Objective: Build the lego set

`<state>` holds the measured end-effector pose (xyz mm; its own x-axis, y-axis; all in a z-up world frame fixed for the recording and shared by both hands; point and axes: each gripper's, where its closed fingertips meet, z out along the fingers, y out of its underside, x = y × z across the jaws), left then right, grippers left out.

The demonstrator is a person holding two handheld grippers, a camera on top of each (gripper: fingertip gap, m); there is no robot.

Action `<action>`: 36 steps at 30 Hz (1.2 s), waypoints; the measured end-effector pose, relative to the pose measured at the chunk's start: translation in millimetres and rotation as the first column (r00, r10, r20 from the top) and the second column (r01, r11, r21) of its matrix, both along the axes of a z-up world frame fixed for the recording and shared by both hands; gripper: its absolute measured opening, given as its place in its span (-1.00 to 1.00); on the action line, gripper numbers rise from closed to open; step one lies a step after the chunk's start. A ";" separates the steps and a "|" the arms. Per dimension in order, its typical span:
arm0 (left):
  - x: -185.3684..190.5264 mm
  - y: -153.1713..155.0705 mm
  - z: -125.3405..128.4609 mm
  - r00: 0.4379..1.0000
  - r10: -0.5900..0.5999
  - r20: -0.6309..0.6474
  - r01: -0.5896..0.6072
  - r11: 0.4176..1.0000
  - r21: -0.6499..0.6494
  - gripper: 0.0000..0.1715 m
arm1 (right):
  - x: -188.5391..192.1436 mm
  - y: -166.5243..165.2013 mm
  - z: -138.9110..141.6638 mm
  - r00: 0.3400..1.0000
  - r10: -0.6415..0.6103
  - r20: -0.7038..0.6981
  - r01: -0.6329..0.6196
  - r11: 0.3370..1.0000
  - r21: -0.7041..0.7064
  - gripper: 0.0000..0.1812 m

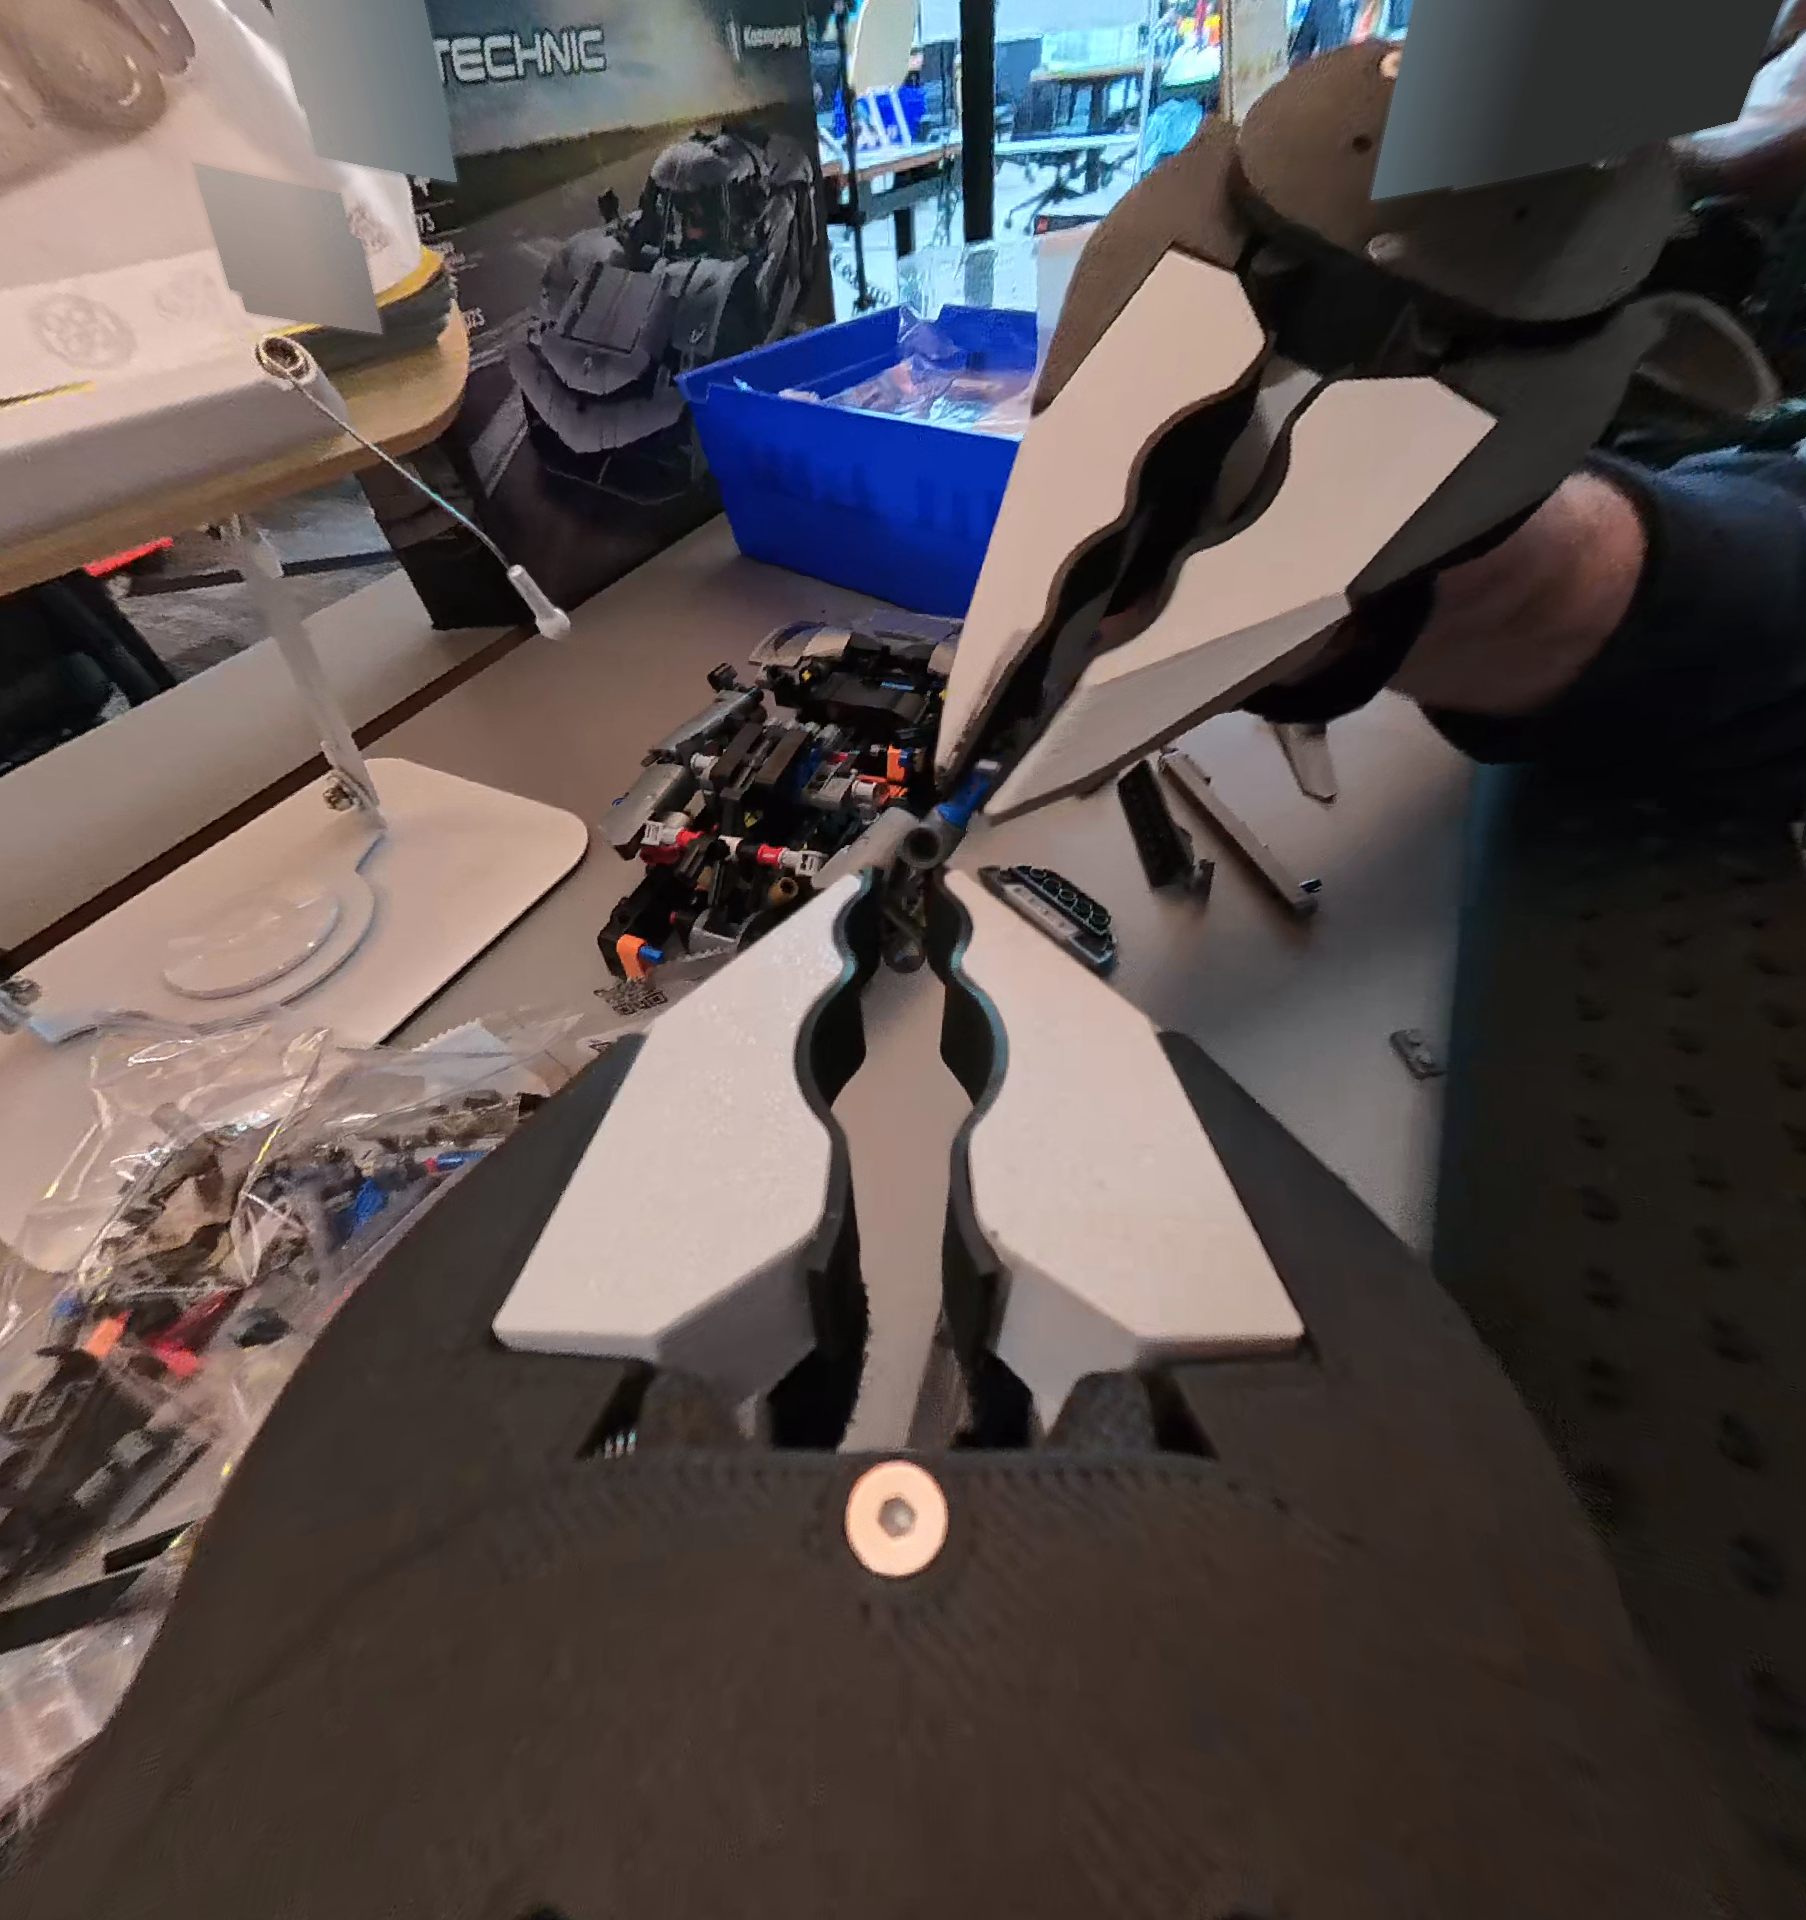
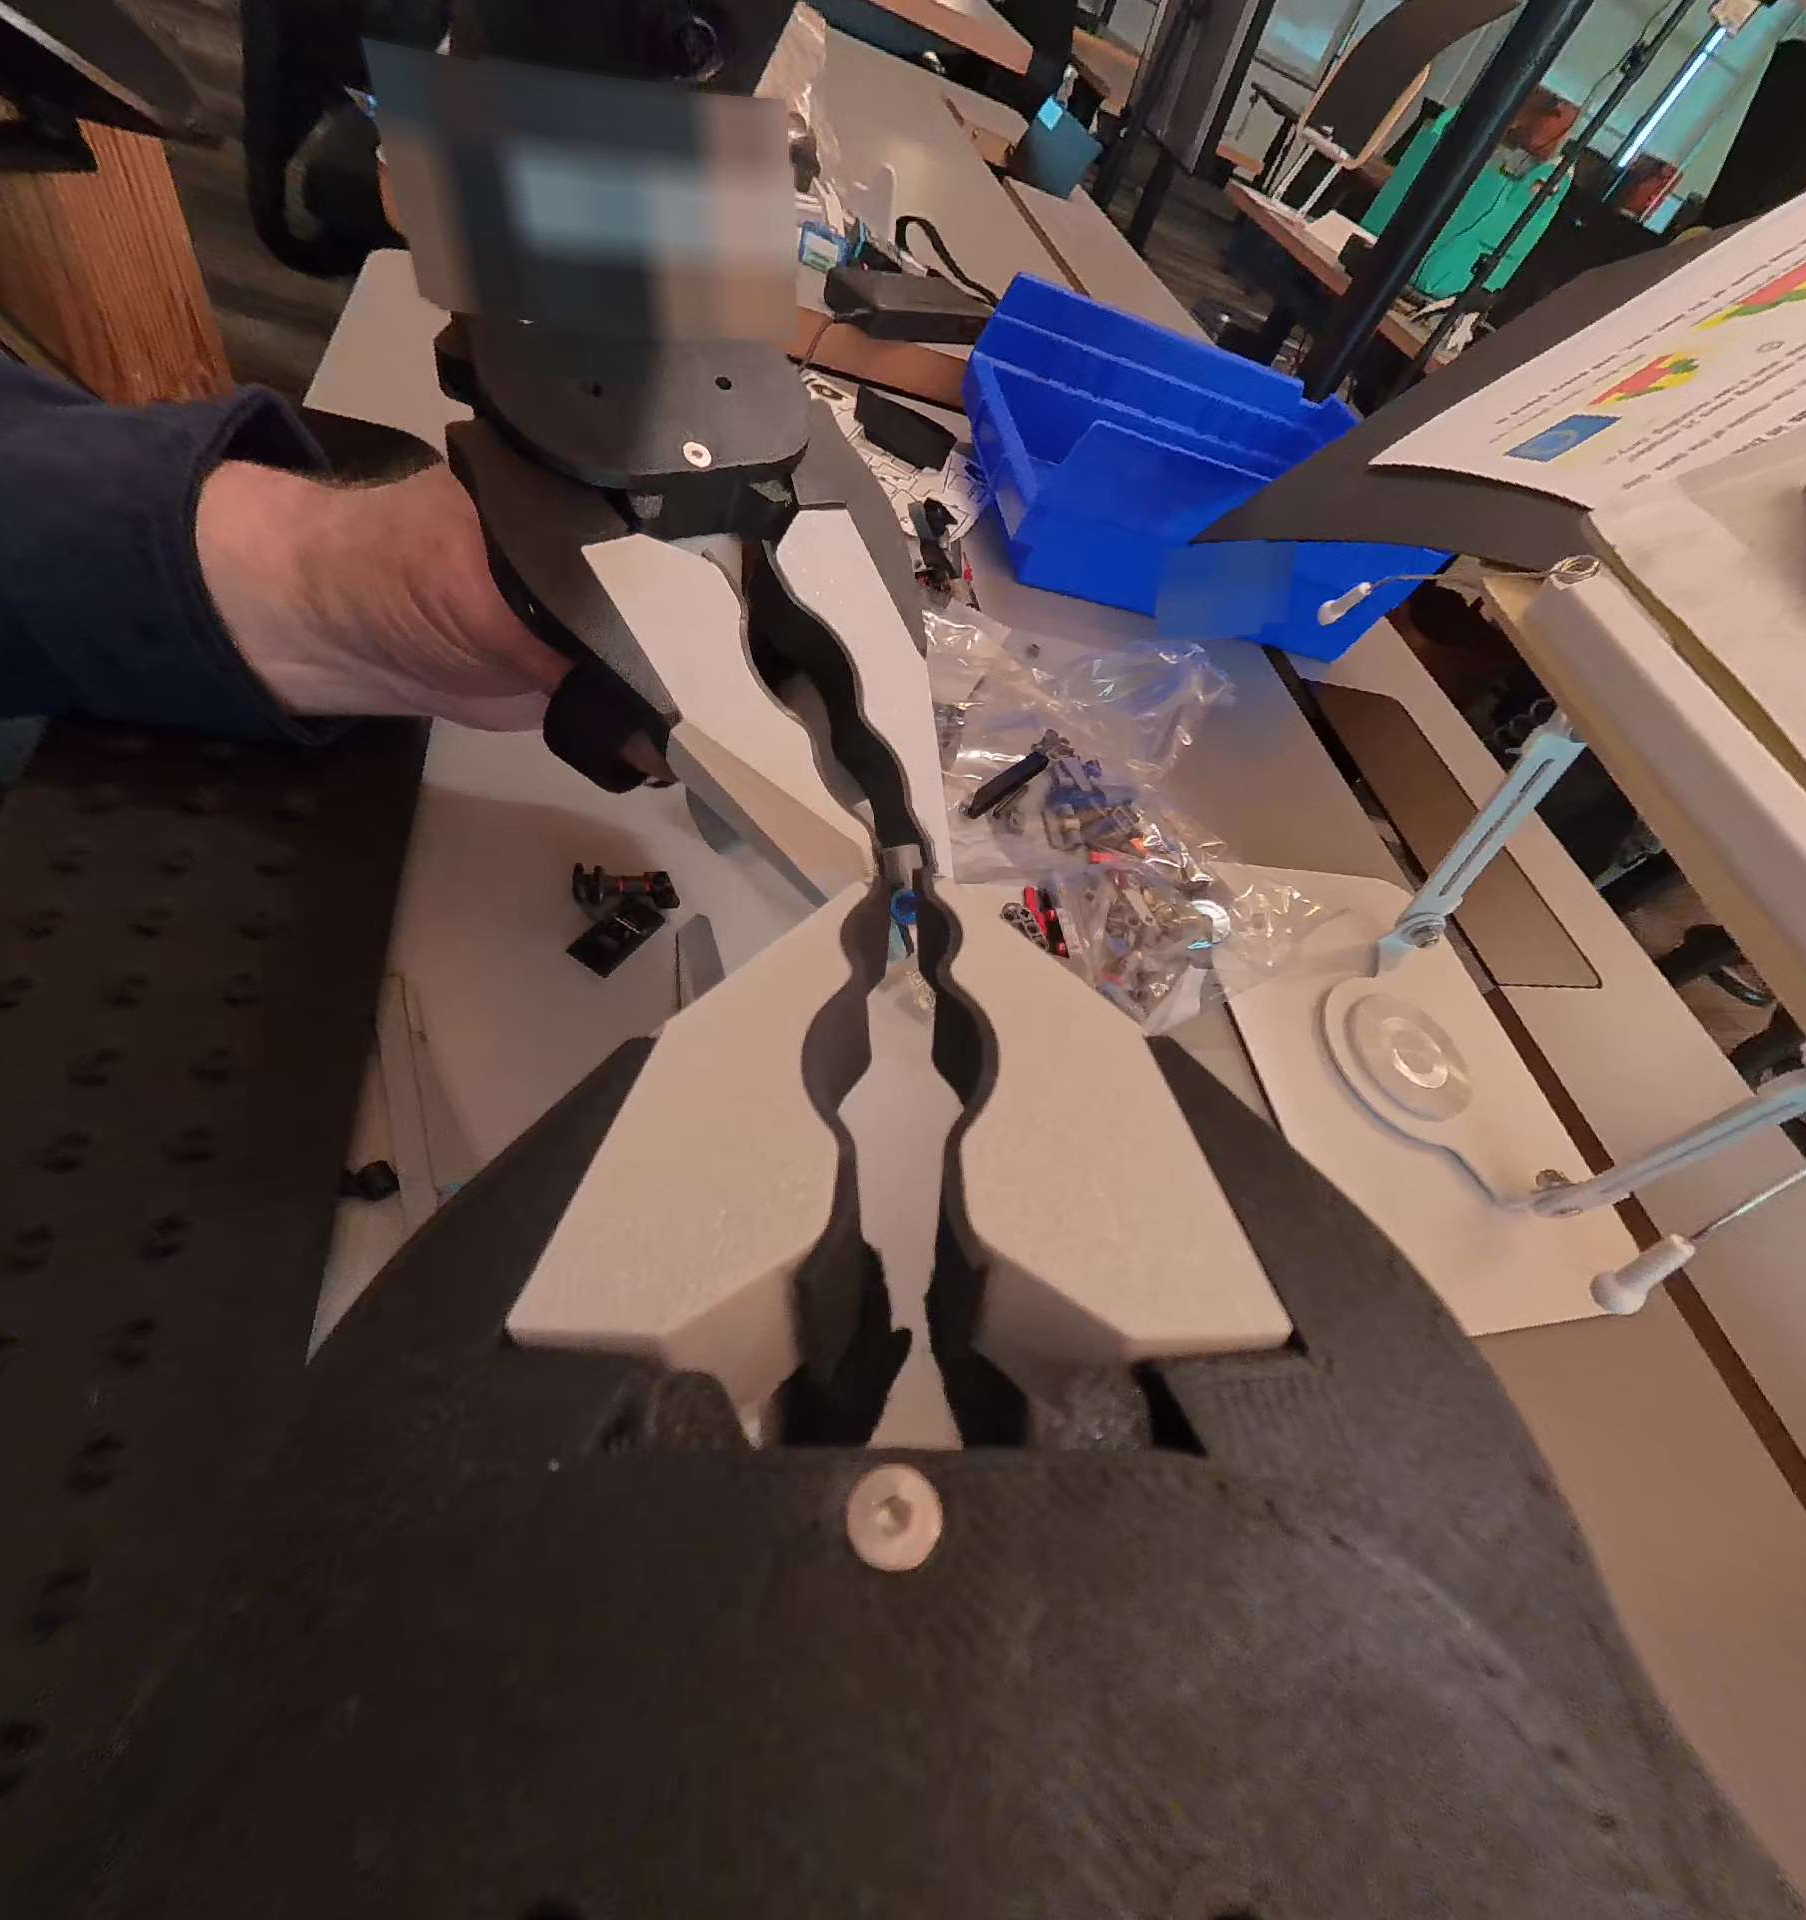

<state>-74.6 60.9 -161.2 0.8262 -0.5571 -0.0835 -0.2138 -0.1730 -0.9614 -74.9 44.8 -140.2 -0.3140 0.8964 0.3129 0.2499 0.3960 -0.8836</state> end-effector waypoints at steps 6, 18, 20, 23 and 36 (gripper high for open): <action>-1.4 1.5 -4.7 0.998 0.023 -0.061 -0.023 1.000 0.000 -0.94 | 0.5 1.7 -5.3 1.000 0.003 0.023 -0.003 1.000 -0.001 -0.98; -1.7 2.7 -6.8 0.986 0.060 -0.159 -0.056 0.998 0.032 -0.94 | 0.8 3.9 -12.1 0.999 -0.016 0.052 0.012 0.996 0.092 -0.97; -1.6 2.4 -6.5 0.987 0.057 -0.150 -0.054 0.998 0.030 -0.95 | 0.9 4.1 -12.7 0.998 -0.018 0.052 0.011 0.993 0.117 -0.97; -0.6 1.8 -6.6 0.992 0.043 -0.122 -0.042 0.999 0.016 -0.95 | 1.5 4.6 -12.8 0.999 -0.011 0.039 0.005 0.987 0.160 -0.97; 2.6 -0.4 -7.6 0.998 0.001 -0.059 -0.003 1.000 -0.020 -0.95 | 4.1 3.8 -13.8 0.999 -0.021 0.041 0.010 0.963 0.268 -0.98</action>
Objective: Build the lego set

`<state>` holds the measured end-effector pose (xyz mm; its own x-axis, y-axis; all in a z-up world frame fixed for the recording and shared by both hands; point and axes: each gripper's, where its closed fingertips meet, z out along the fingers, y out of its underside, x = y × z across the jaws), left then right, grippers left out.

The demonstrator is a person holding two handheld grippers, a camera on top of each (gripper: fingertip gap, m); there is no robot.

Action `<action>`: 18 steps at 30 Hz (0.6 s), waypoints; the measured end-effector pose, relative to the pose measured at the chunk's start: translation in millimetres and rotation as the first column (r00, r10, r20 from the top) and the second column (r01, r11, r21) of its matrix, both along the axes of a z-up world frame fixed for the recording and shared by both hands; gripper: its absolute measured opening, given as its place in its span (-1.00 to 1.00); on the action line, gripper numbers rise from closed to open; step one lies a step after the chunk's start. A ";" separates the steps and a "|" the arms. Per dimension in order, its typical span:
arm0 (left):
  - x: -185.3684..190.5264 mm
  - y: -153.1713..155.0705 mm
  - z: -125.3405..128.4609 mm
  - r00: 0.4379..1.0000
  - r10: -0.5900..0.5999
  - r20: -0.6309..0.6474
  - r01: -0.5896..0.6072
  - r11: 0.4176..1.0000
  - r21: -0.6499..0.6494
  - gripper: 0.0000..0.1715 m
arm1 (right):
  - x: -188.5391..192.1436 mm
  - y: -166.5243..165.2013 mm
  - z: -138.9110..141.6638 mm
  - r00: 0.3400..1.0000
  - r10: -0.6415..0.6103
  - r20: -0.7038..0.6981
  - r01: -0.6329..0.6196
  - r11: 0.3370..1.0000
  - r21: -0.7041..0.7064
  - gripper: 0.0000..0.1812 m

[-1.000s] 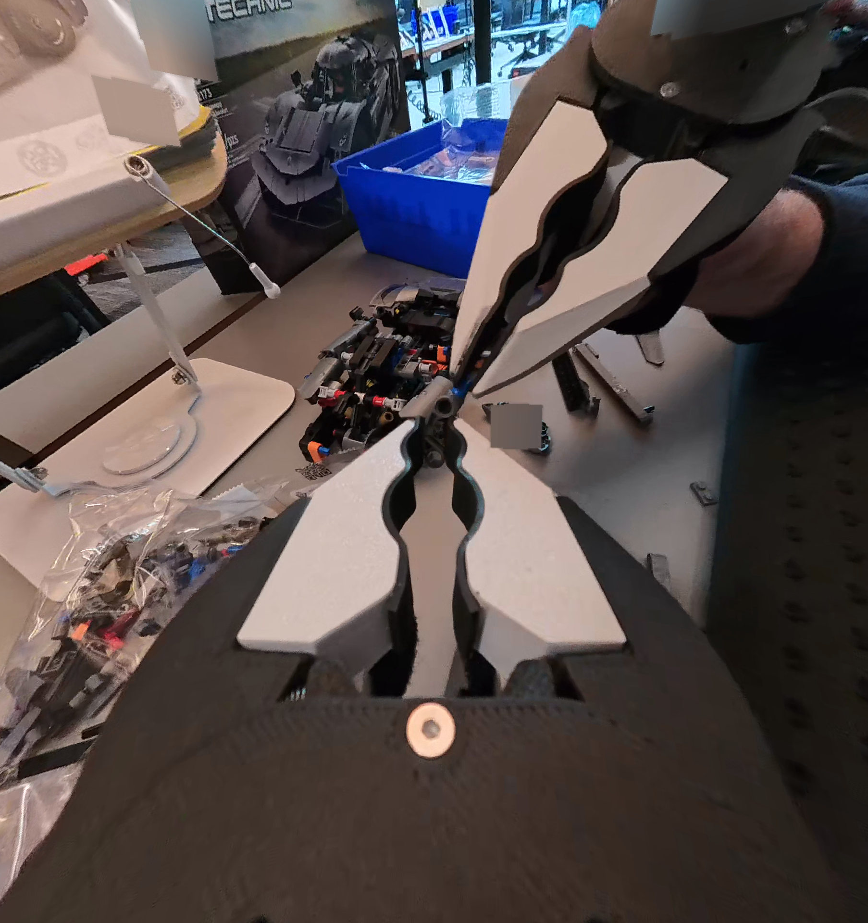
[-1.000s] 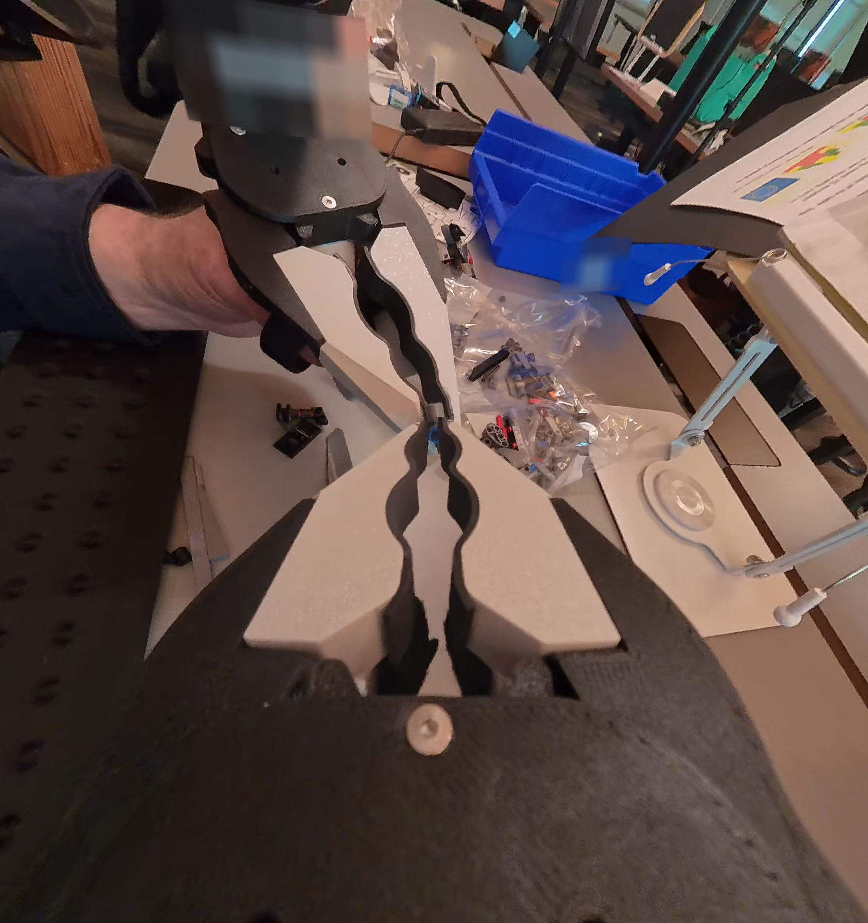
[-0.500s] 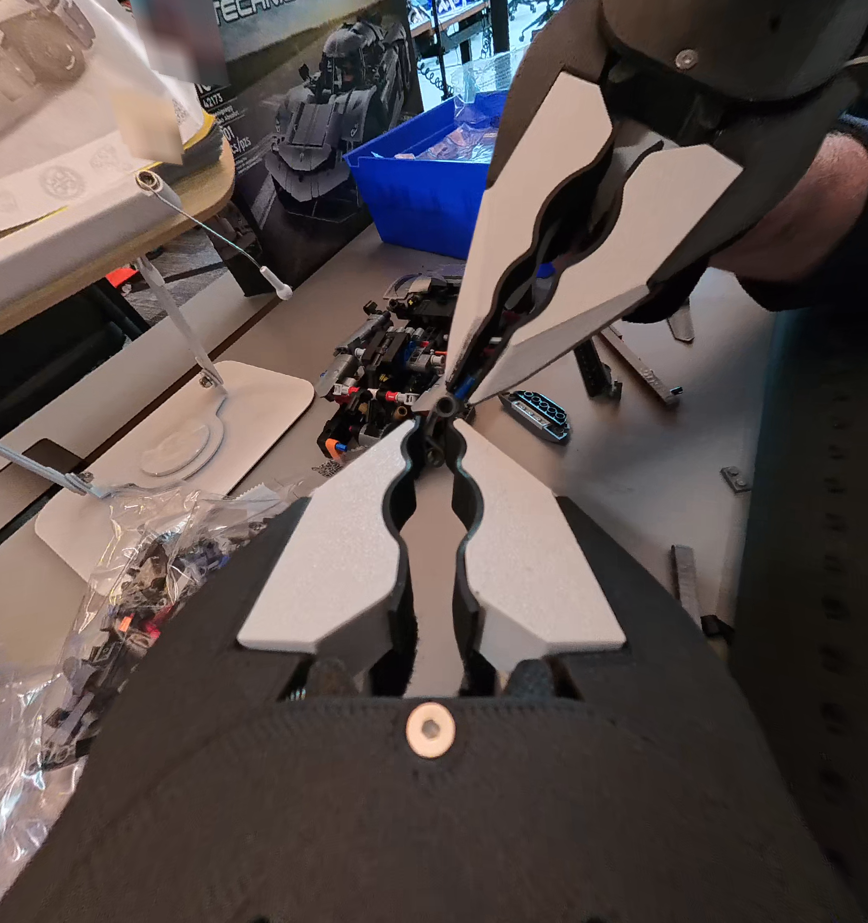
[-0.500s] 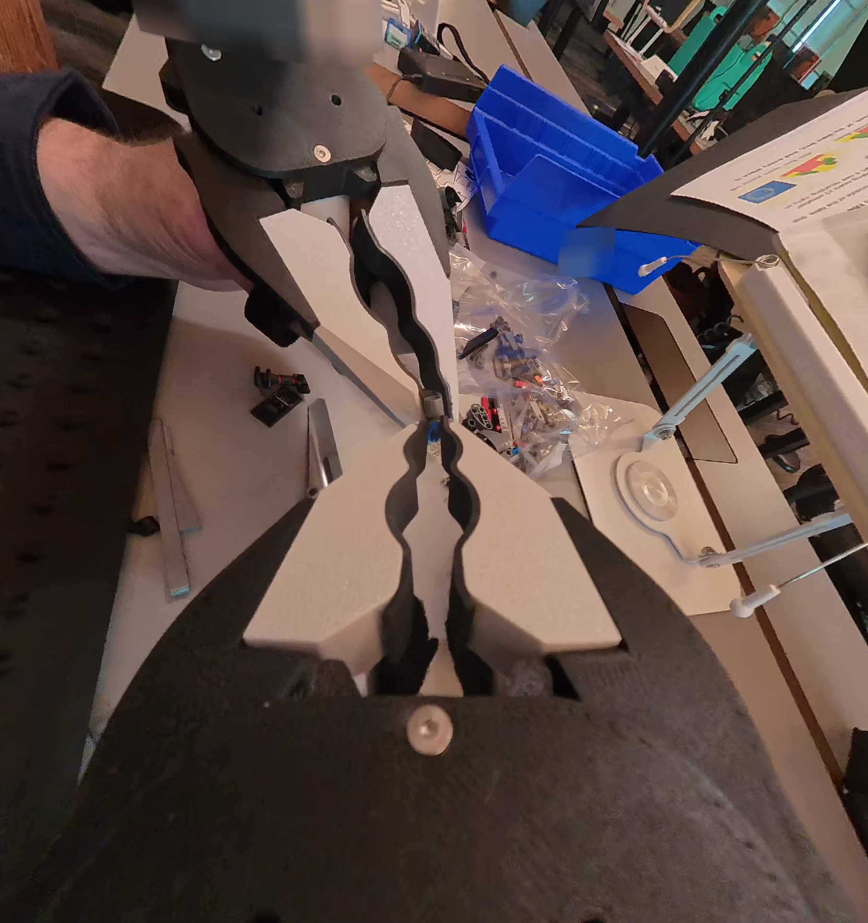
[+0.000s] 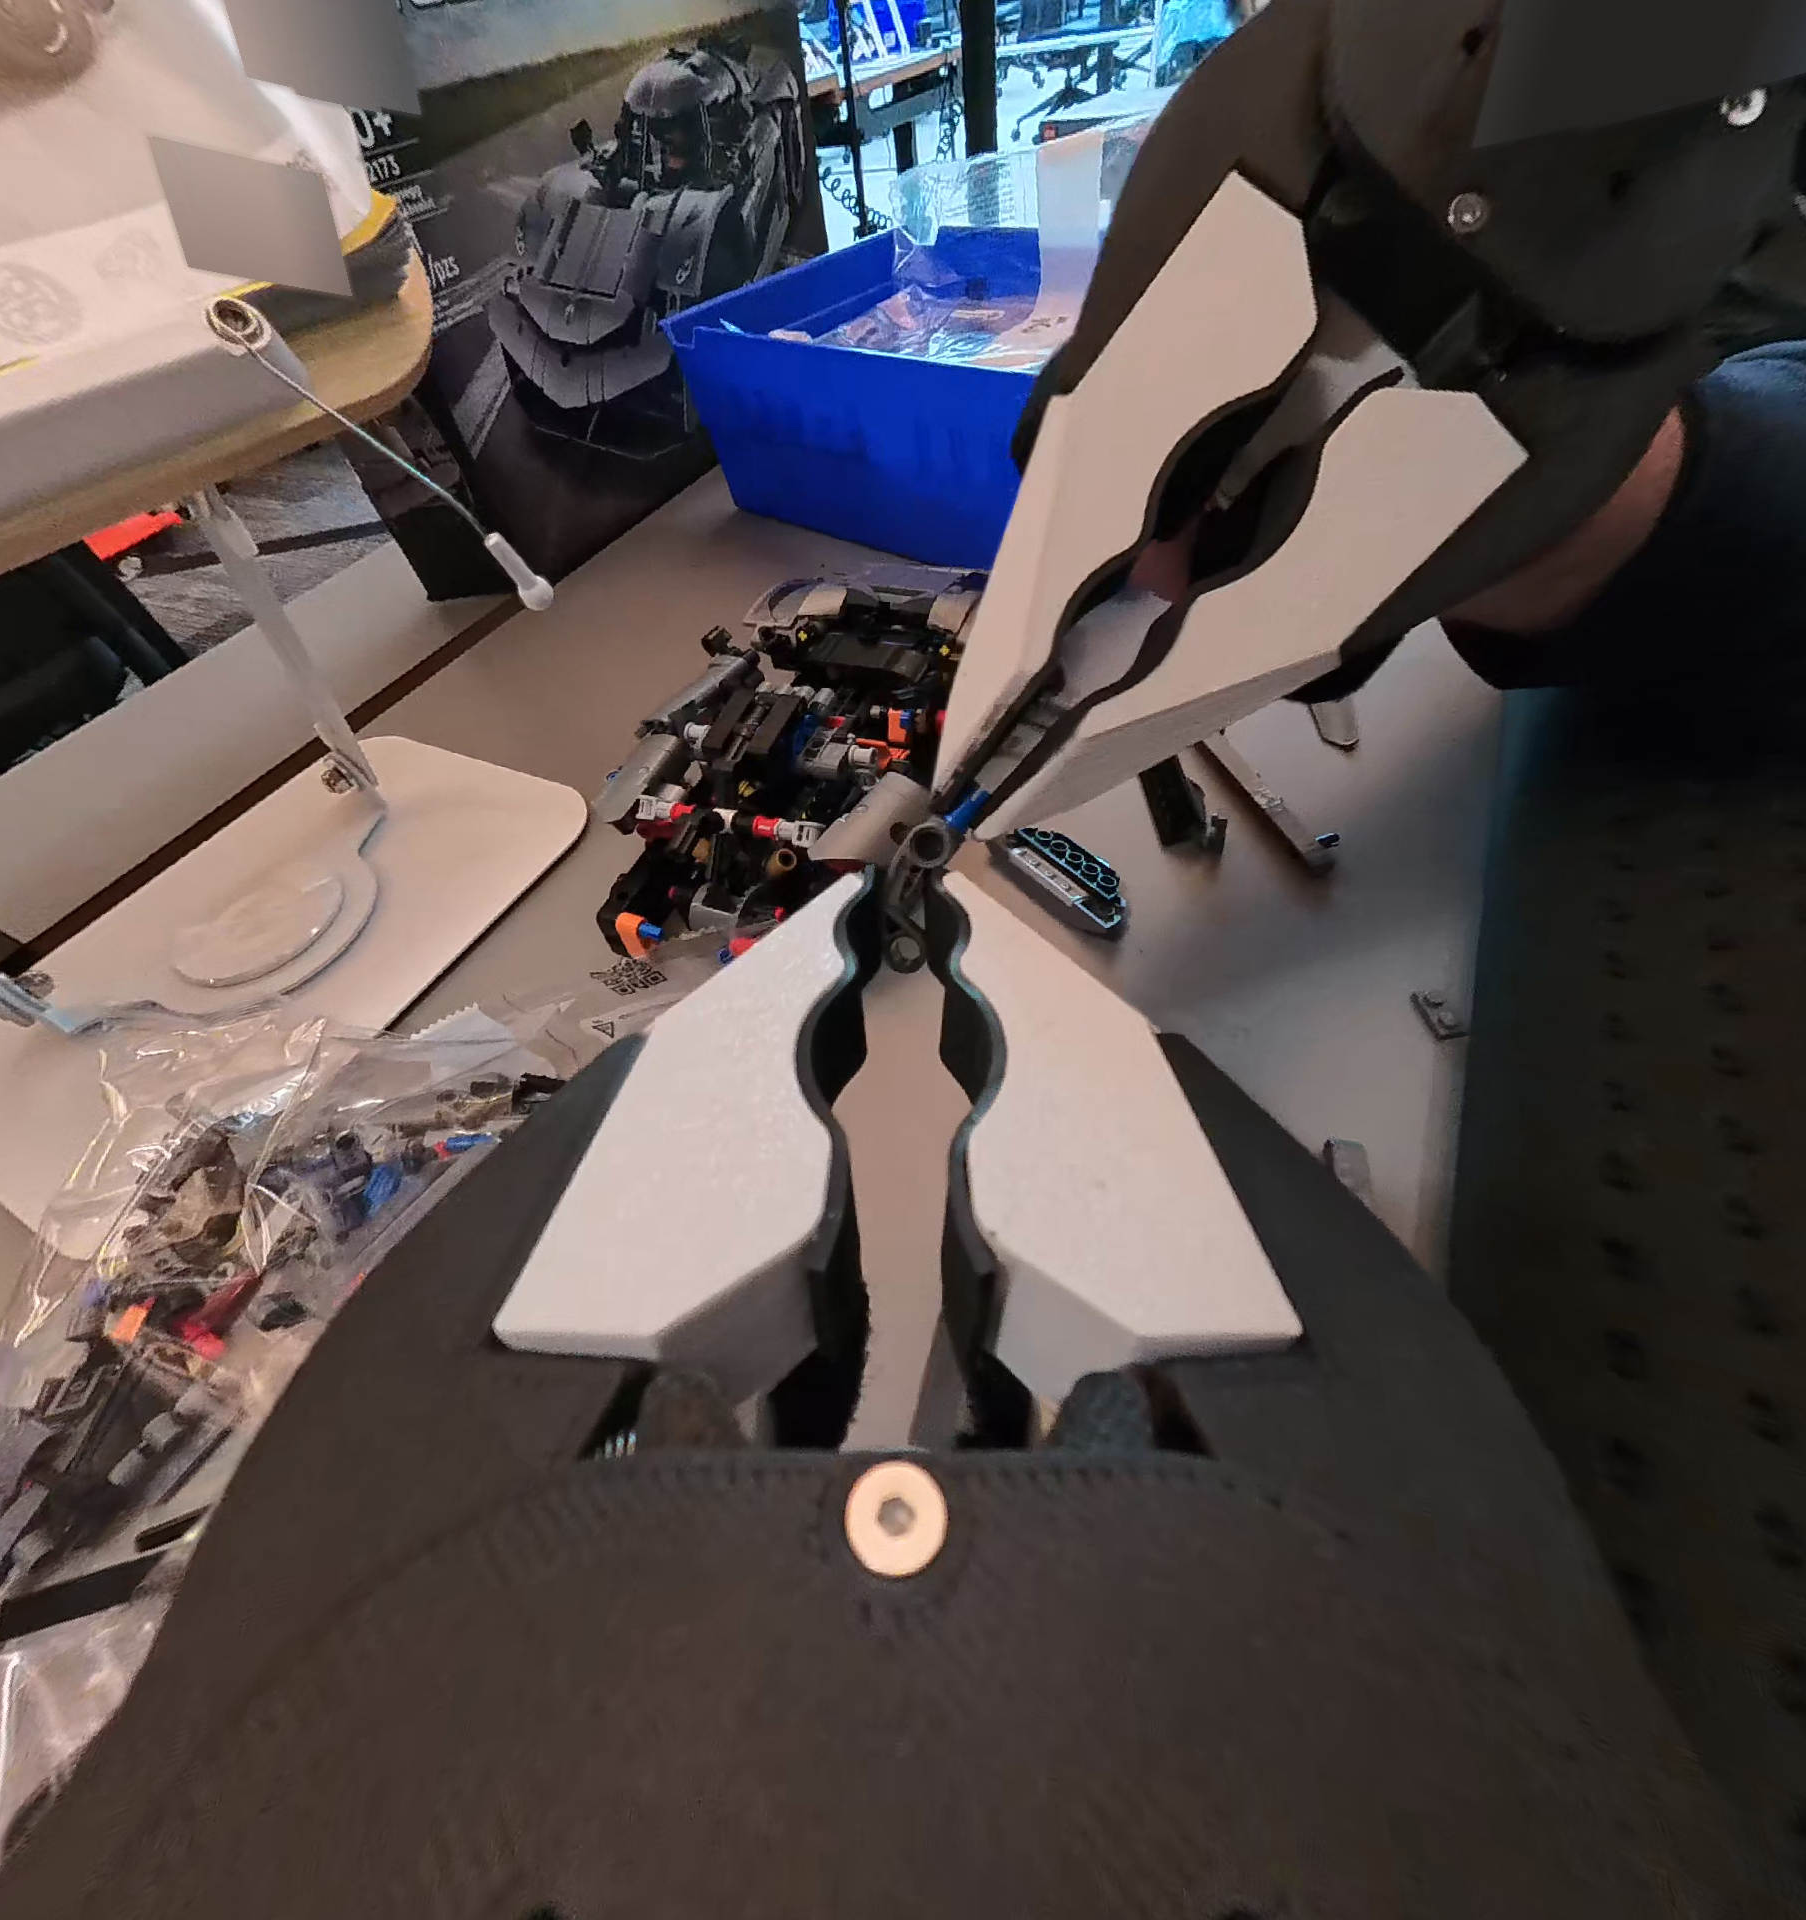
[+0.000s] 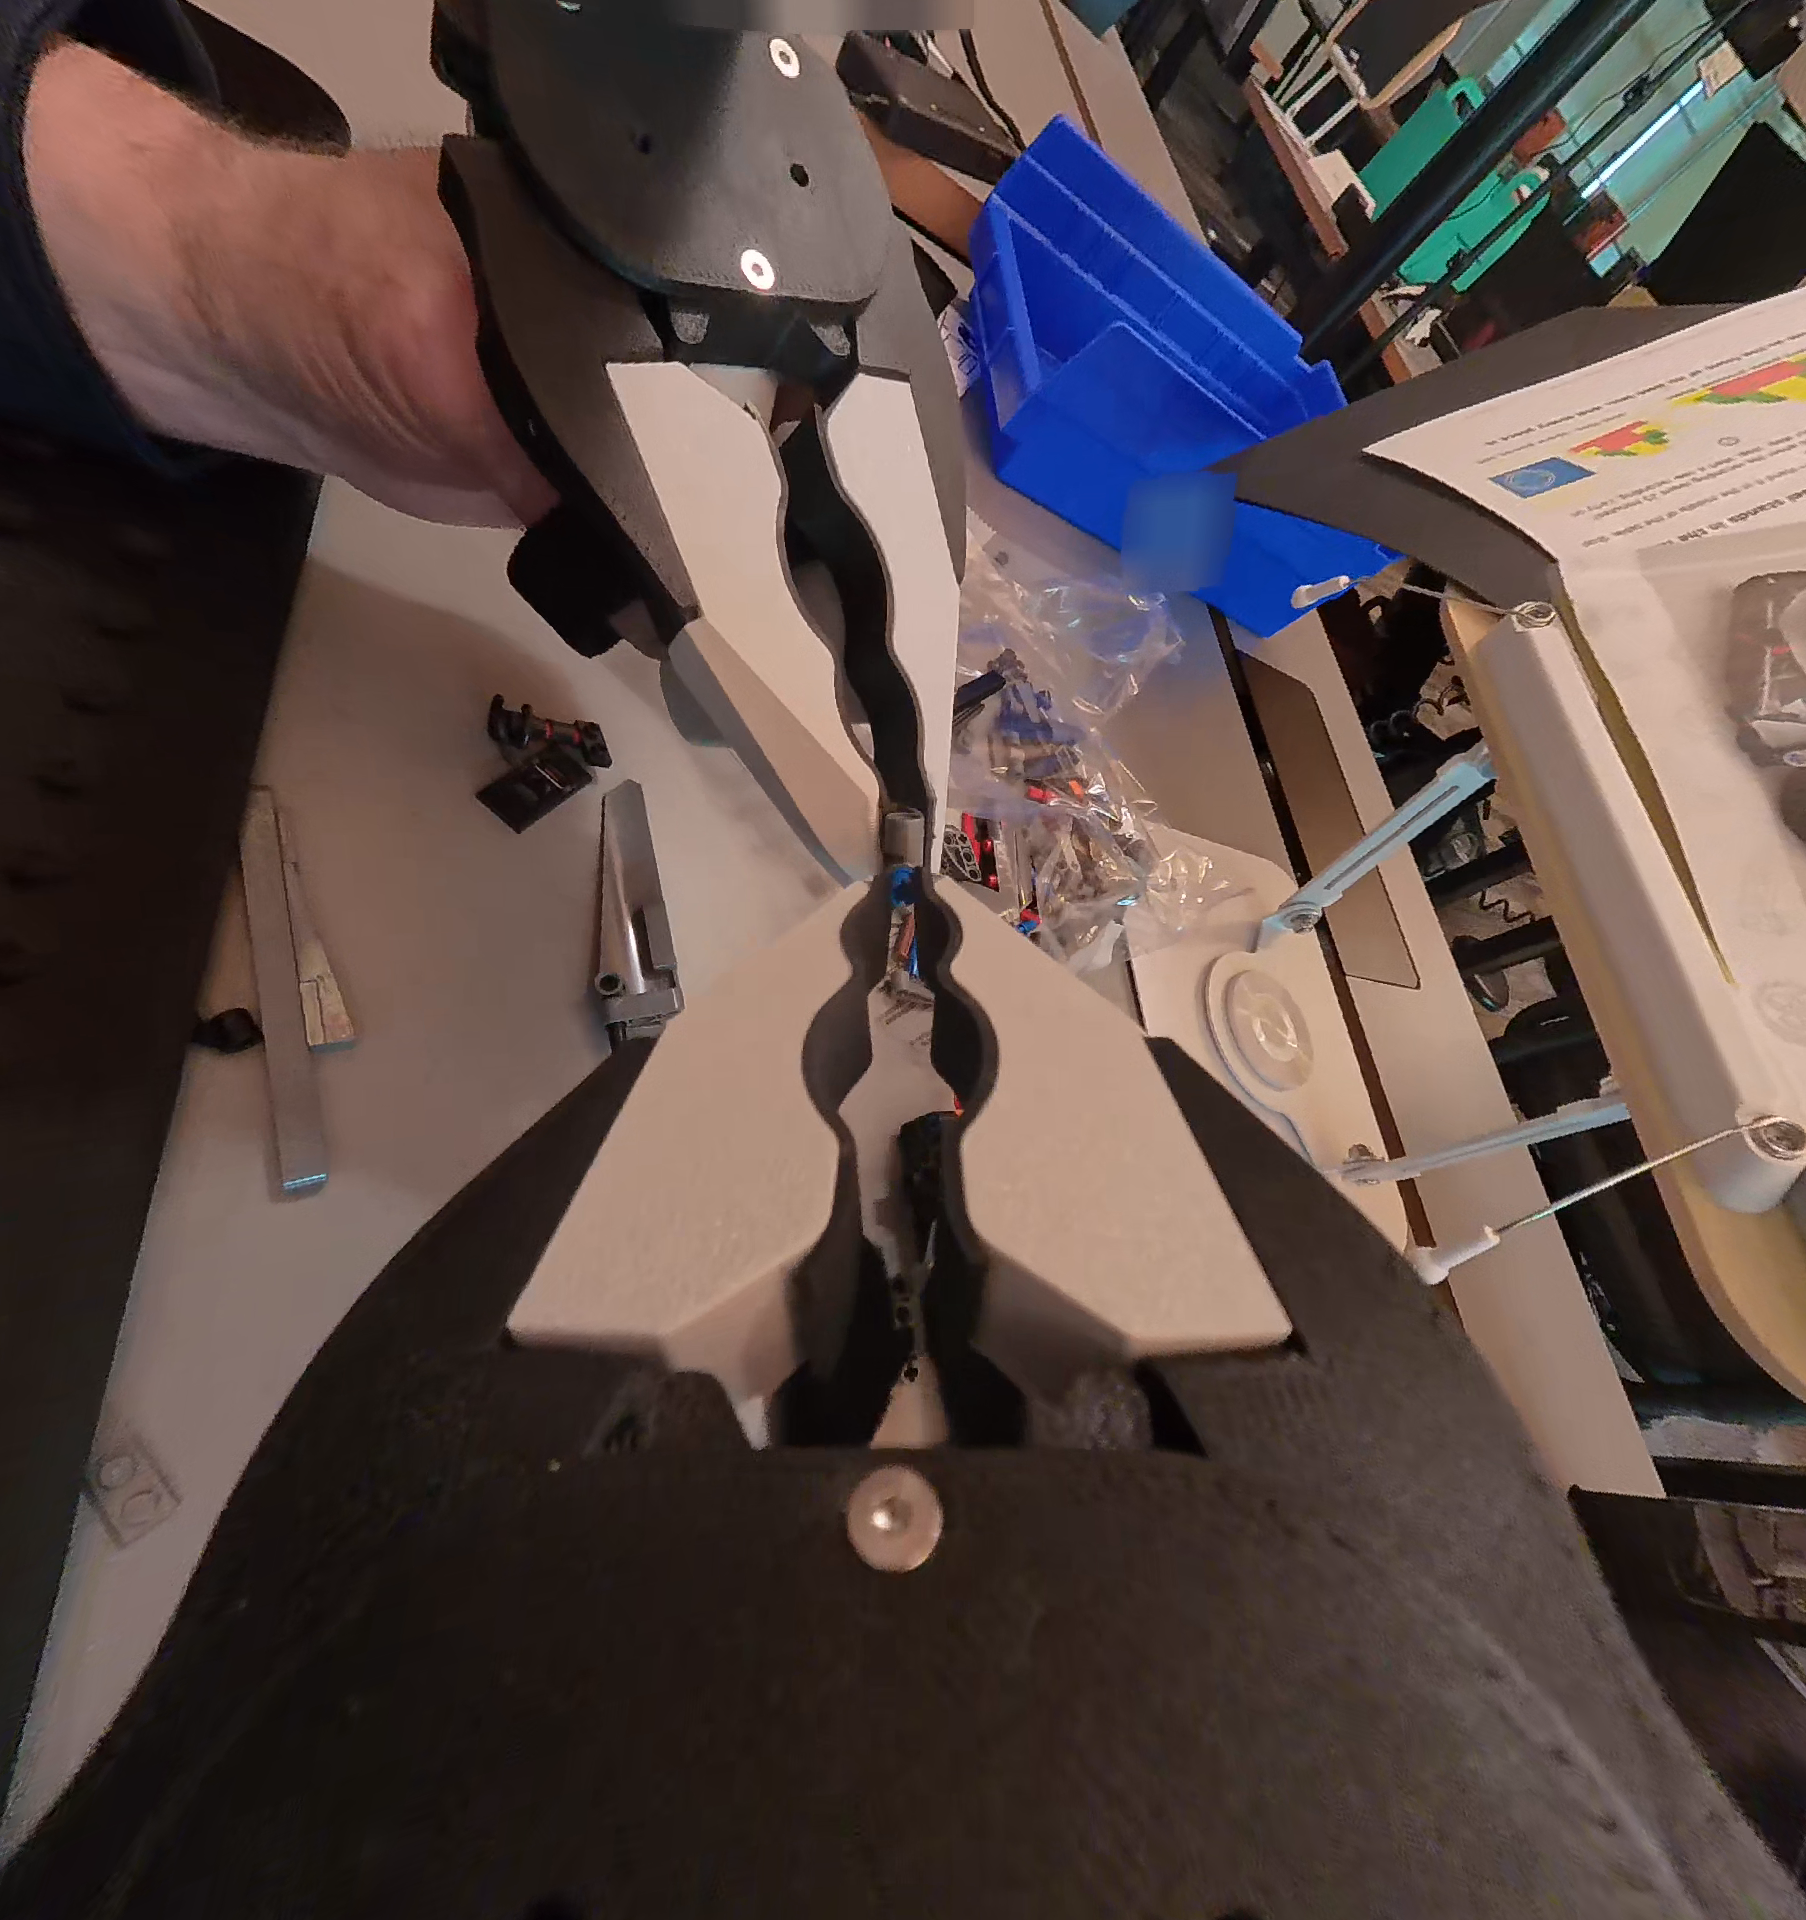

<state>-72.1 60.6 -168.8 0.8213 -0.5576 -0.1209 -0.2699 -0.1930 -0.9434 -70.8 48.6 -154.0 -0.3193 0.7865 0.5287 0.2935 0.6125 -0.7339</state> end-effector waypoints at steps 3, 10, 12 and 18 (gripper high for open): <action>-0.4 0.6 -0.1 1.000 0.011 0.004 -0.011 1.000 -0.007 -0.95 | 0.2 0.9 -0.8 1.000 -0.021 0.009 0.021 0.999 0.029 -0.98; -1.1 -3.1 8.4 1.000 0.017 0.019 -0.017 1.000 0.003 -0.96 | 5.4 -7.0 7.9 1.000 0.005 0.023 -0.003 0.997 -0.073 -0.99; 2.9 -6.0 13.7 0.999 0.000 0.033 -0.001 1.000 0.020 -0.96 | 8.5 -8.5 12.1 0.999 0.029 0.018 -0.026 0.991 -0.130 -0.99; -35.0 -3.5 29.4 0.982 0.129 0.136 -0.136 0.990 0.048 -0.97 | 23.0 19.4 36.8 0.998 -0.018 -0.060 0.001 0.963 -0.269 -1.00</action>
